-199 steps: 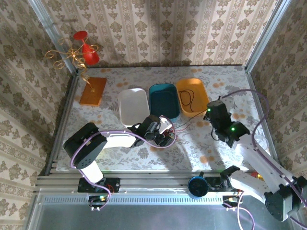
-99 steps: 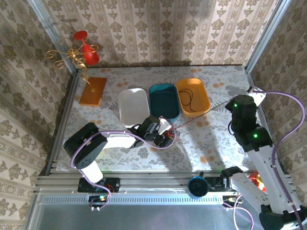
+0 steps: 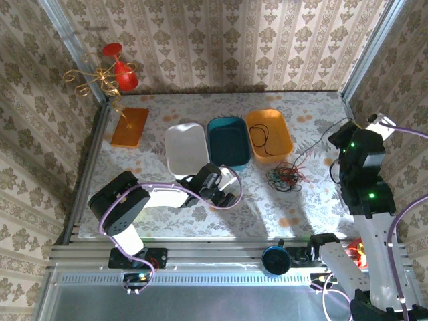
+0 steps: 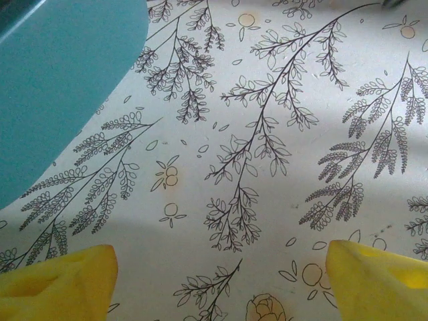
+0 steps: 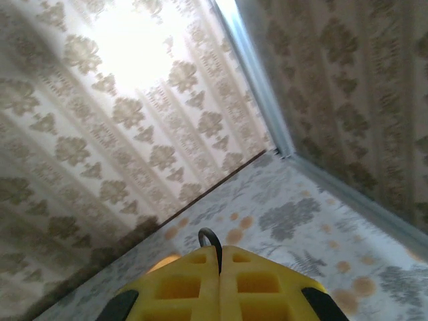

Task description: Untangle the cables

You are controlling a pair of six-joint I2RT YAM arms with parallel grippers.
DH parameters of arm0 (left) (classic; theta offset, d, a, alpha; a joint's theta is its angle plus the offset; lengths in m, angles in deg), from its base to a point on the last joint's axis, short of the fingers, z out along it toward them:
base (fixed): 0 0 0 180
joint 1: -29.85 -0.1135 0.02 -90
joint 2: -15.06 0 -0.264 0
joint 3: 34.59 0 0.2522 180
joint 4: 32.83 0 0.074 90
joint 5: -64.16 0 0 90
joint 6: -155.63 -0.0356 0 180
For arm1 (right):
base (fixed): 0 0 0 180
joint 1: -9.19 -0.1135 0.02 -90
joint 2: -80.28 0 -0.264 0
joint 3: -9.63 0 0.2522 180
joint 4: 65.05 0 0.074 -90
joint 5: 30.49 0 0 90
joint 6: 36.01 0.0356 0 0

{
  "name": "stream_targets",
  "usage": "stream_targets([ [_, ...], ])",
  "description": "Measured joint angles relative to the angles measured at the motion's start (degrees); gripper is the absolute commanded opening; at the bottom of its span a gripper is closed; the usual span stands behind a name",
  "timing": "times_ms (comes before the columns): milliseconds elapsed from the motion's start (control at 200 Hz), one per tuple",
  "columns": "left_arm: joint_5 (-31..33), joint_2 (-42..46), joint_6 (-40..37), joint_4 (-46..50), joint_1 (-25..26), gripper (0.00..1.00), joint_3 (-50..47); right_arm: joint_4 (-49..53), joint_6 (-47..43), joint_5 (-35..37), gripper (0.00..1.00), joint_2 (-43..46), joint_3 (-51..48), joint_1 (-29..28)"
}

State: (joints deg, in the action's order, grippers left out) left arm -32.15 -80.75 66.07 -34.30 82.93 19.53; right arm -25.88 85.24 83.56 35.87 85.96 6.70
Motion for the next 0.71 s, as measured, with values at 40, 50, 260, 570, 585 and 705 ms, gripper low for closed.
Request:
stream_targets([
  [40,-0.2,0.0,0.0,0.0,0.0,0.84,0.0,0.0,0.3,-1.8,0.0,-0.4,0.0,0.0],
  [50,-0.2,0.0,0.0,0.0,0.0,0.84,0.0,-0.1,0.3,-2.2,0.0,-0.5,0.0,0.0],
  [260,-2.5,1.4,-0.7,1.9,0.2,0.85,2.1,-1.0,1.8,-9.1,0.0,-1.1,-1.7,0.0],
  [570,-13.0,-7.1,-4.8,3.2,3.3,0.86,26.1,-0.1,2.6,-10.3,0.0,-1.8,-2.2,0.0],
  [585,-13.9,-8.0,-4.9,3.2,3.5,0.86,27.2,0.1,2.7,-10.4,0.0,-1.9,-2.2,0.0],
  [705,-19.5,-15.4,-5.1,3.1,3.9,0.86,34.2,1.0,3.3,-11.2,0.0,-2.8,-2.4,0.0],
])
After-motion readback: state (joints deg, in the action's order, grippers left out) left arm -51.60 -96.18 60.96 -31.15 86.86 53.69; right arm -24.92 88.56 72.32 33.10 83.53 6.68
